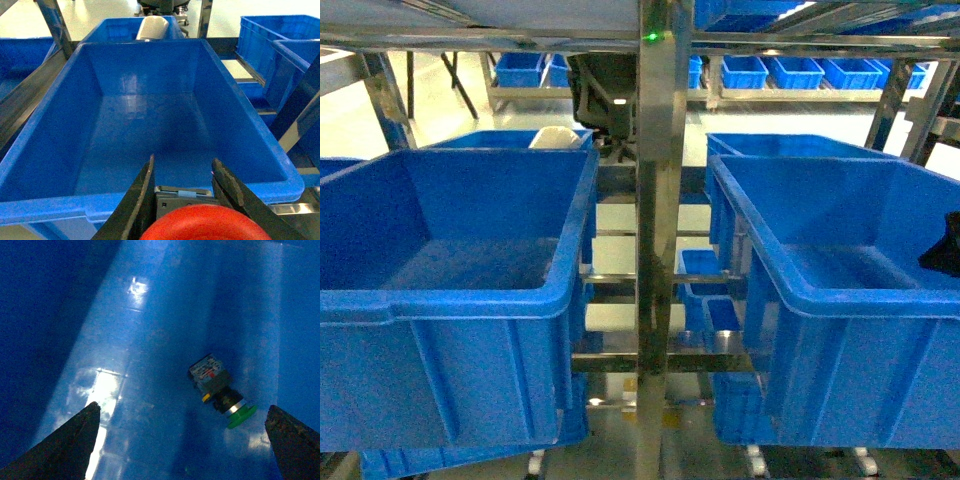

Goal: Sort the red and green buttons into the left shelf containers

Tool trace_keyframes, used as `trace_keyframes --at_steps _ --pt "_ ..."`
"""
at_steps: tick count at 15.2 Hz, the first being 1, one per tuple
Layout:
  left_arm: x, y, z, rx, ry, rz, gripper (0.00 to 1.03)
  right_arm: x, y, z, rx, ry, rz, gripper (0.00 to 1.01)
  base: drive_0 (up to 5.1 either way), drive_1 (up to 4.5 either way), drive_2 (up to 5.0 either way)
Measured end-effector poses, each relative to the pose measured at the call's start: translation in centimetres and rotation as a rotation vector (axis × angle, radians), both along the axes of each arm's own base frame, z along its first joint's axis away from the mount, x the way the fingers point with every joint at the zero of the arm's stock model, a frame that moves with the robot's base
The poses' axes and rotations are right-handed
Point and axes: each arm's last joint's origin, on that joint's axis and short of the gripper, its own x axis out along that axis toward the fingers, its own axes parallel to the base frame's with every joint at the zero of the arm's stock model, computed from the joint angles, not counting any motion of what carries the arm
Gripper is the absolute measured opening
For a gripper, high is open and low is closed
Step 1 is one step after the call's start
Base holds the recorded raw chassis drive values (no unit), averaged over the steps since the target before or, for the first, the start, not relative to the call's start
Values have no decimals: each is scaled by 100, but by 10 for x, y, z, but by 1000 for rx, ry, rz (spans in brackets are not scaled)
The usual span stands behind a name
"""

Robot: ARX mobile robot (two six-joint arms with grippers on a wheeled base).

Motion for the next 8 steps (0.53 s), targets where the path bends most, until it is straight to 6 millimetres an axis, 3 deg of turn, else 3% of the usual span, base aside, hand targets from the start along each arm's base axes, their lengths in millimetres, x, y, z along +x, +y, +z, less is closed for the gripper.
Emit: trace_keyframes --at_steps 3,5,7,8 --pt "0 0 0 0 0 0 29 -17 9 48 61 -129 -36 98 0 0 0" --pt "0 0 0 0 0 0 29 -53 27 55 65 -176 11 98 0 0 0" --pt "0 0 0 0 0 0 29 -70 32 57 63 -206 21 98 0 0 0" --pt "0 0 0 0 0 0 29 -96 39 64 62 -276 21 98 0 0 0"
